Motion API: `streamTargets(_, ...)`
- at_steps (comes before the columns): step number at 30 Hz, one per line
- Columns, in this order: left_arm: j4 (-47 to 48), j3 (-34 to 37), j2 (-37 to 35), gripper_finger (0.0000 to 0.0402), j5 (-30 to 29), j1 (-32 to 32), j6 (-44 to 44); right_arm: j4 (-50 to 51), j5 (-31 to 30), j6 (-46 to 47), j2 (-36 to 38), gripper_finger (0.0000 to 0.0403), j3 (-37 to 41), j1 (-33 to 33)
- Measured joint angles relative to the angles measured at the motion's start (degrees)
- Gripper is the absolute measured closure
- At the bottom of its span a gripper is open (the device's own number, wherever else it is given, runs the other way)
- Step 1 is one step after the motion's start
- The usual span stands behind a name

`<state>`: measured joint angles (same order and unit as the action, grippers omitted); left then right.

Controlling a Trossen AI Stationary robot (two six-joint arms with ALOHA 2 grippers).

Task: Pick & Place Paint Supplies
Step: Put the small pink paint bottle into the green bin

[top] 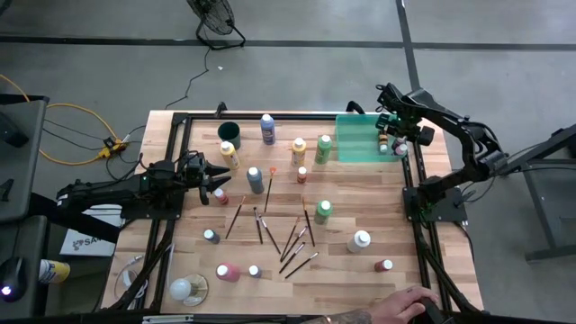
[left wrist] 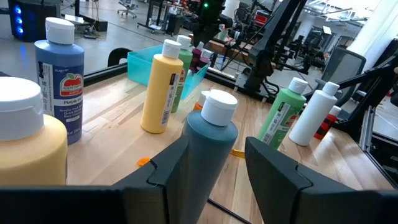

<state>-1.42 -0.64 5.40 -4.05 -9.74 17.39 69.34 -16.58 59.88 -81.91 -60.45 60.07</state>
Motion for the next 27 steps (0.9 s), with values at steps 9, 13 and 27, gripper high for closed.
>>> streamTargets(9,0.0,0.0,0.0,0.025,0.0,0.0,0.0,0.0,0.0,0.0,0.0,0.0262,0.0,0.0)
streamTargets(13,0.0,0.0,0.0,0.025,0.0,0.0,0.0,-0.6,0.0,0.0,0.0,0.0262,0.3,0.0)
streamTargets(27,0.0,0.0,0.0,0.025,0.0,0.0,0.0,-3.5,0.0,1.3,0.0,0.0262,2.5,0.0)
